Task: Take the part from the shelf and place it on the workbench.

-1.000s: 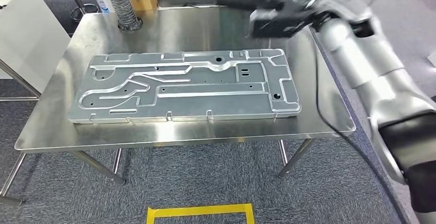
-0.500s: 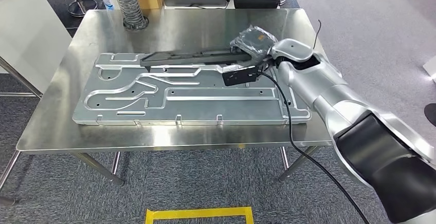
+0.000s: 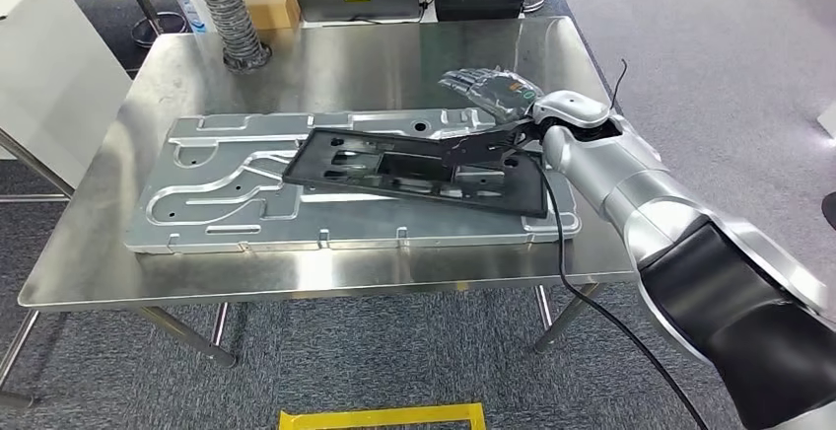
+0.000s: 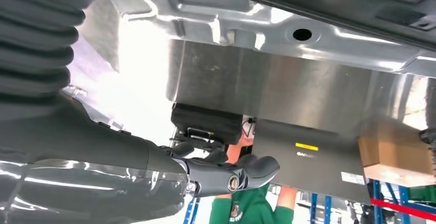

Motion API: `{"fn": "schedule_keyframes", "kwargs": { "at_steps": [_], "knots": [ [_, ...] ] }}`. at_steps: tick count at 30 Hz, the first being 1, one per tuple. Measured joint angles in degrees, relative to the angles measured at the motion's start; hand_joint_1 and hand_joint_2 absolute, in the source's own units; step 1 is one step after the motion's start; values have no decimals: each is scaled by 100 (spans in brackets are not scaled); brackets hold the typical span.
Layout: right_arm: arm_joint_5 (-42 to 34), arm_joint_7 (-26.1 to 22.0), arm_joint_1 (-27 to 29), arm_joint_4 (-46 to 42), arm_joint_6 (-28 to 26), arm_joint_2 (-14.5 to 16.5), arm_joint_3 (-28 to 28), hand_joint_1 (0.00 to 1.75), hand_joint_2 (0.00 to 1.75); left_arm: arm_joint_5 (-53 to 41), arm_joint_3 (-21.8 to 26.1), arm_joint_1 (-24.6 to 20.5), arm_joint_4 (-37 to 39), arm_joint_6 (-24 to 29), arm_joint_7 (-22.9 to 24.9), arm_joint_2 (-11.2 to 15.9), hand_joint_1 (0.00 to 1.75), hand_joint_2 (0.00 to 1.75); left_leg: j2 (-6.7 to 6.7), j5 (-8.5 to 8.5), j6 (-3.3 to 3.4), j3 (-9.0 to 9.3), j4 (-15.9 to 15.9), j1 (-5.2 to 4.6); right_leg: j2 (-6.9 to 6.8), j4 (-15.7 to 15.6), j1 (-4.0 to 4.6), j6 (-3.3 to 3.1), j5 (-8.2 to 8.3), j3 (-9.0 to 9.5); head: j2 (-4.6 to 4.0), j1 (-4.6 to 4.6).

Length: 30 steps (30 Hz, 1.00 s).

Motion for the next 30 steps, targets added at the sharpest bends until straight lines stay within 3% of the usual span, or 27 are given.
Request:
{"fn": "schedule_keyframes", "kwargs": {
  "at_steps": [1,2,4,6,10,12,14,15,16,17,18,20,21,22,24,26,28,30],
  "knots": [
    [-27,-7,7,16,5,4,-8,0,0,18,5,0,0,-8,85,0,0,0,0,20,-1,-50,86,1,1,10,0,1,1,0,0,0],
    [-61,-10,12,30,7,7,-24,0,0,33,11,1,0,-22,159,2,0,0,0,146,6,17,-67,2,4,20,0,4,-1,0,0,0],
    [-138,-10,6,49,5,7,-83,0,0,57,27,-3,0,-60,222,4,0,0,-2,520,41,396,-849,3,10,44,3,25,-12,-4,0,0],
    [-229,-11,-12,63,-15,-15,-171,0,0,63,43,-9,0,-95,232,7,0,0,-6,724,95,668,-1414,-12,18,64,21,76,-9,-27,0,0],
    [-354,-15,-30,78,-107,-149,-371,0,0,65,72,-14,0,-140,250,11,0,0,-5,833,235,664,-1542,-21,24,80,23,207,-9,-74,0,0],
    [-350,17,-61,88,-193,-259,-450,0,0,65,86,-19,0,-148,252,14,0,0,1,923,316,617,-1602,-8,23,388,10,257,-322,-181,0,1],
    [-297,87,-99,102,-320,-352,-482,0,0,65,95,-16,0,-156,253,16,0,0,3,997,357,530,-1610,-23,20,1049,3,289,-811,-387,0,1],
    [-256,137,-110,111,-387,-403,-486,0,0,65,102,-14,0,-163,253,18,0,0,5,1034,366,476,-1608,-33,20,1351,1,299,-982,-462,0,1],
    [-215,183,-113,121,-438,-466,-489,0,0,65,111,-14,0,-173,253,19,0,0,6,1074,374,421,-1606,-41,20,1492,1,303,-1046,-456,0,1],
    [-177,234,-115,134,-483,-548,-495,0,0,65,121,-14,0,-184,253,20,0,0,5,1117,379,364,-1603,-48,19,1432,2,298,-1005,-348,0,1],
    [-148,293,-123,147,-522,-635,-505,0,0,65,129,-12,0,-195,253,20,0,0,1,1161,380,309,-1601,-55,18,1179,4,284,-888,-142,0,1],
    [-113,418,-159,170,-594,-816,-543,0,0,68,140,-4,0,-212,252,17,0,0,-8,1251,360,220,-1599,-69,7,403,35,223,-676,382,0,0],
    [-84,508,-175,181,-644,-906,-568,0,0,78,143,0,0,-221,250,16,0,0,-8,1297,339,196,-1606,-70,-2,123,58,200,-611,551,0,1],
    [-41,624,-188,194,-716,-1005,-588,0,0,91,148,2,0,-228,247,15,0,0,-7,1347,313,184,-1624,-64,-10,-46,83,177,-582,632,0,1],
    [77,920,-191,234,-893,-1213,-611,0,0,119,159,22,0,-237,237,12,0,0,-13,1470,248,182,-1717,-57,-20,-140,97,141,-470,603,0,1],
    [135,1285,-160,288,-1054,-1419,-632,0,0,130,173,48,0,-243,223,10,0,0,-19,1405,180,135,-1719,-66,-38,-241,60,93,-325,561,0,1],
    [46,1607,-36,342,-1218,-1650,-716,0,0,132,184,67,0,-251,216,12,0,0,-9,960,125,-13,-1243,-55,-66,-292,26,65,-217,504,0,1],
    [-180,1756,231,394,-1424,-1932,-881,0,0,133,191,84,0,-254,211,12,0,0,0,467,89,-207,-412,-26,-99,-281,22,62,-163,425,0,1]
  ]
}}
